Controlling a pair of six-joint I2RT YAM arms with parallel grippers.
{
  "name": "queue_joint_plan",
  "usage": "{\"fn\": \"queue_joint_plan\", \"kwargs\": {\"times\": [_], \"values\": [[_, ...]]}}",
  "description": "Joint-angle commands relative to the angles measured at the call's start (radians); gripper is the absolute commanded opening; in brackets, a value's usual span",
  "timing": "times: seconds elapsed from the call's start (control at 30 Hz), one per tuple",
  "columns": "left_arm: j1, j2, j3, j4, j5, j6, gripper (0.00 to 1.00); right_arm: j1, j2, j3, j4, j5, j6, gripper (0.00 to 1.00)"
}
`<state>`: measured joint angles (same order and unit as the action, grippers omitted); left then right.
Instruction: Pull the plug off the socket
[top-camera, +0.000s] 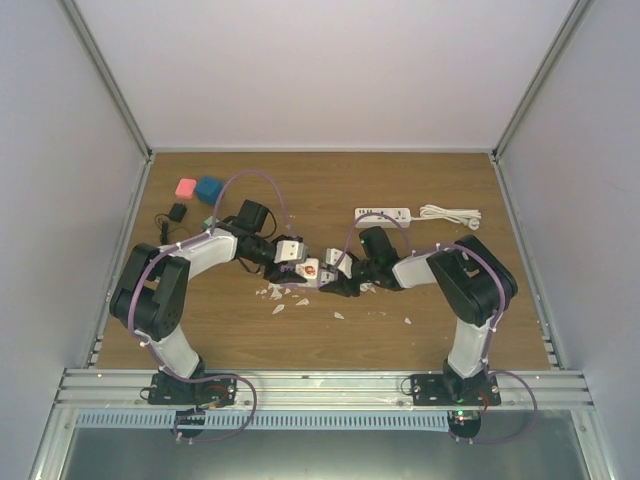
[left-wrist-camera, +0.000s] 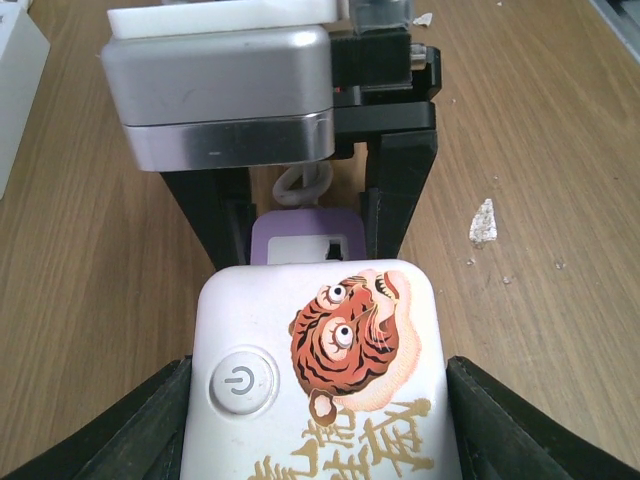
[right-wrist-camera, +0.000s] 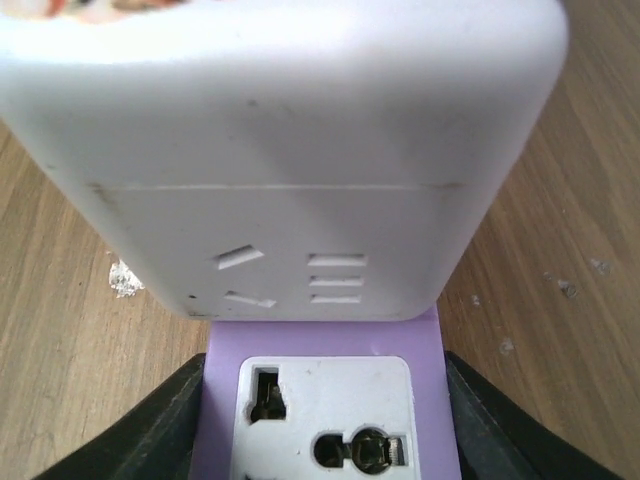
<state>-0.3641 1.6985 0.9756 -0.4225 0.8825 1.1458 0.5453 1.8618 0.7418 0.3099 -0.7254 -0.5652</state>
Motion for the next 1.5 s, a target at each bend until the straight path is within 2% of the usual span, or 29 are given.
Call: {"fn": "queue_joint_plan", "kwargs": {"times": [0.0,0.13,0.27,0.47,0.67,0.97,1.27,1.47], "values": [[0.007,-0.007,-0.027,-0.068,-0.009,0.029,0.35,0.002,0.048,0.024,0.006,0.018,-0.005,0.41],[0.001,-0.033,-0.029,-0.069,0.007,0.043,0.35,0.002,0.064,0.041,-0.016,0.024,-0.007,0.33],[-0.034,-0.083,-0.072,-0.037,-0.048,0.089,0.35,0.002,0.083,0.063,-0.03,0.037,0.006,0.24],[-0.036,-0.119,-0.08,0.007,-0.039,0.041,0.34,0.002,0.104,0.086,-0.052,0.048,0.014,0.17],[0.005,-0.079,0.007,-0.062,0.064,-0.003,0.33,0.002,0.107,0.084,-0.045,0.065,0.017,0.14],[0.009,-0.083,0.009,-0.095,0.066,0.072,0.32,0.002,0.114,0.091,-0.045,0.09,0.023,0.13],[0.007,-0.133,-0.068,-0.012,-0.003,0.102,0.31,0.003,0.123,0.1,-0.051,0.098,0.031,0.12],[0.021,-0.112,-0.034,-0.039,0.053,0.028,0.31,0.002,0.126,0.101,-0.051,0.111,0.032,0.12]]}}
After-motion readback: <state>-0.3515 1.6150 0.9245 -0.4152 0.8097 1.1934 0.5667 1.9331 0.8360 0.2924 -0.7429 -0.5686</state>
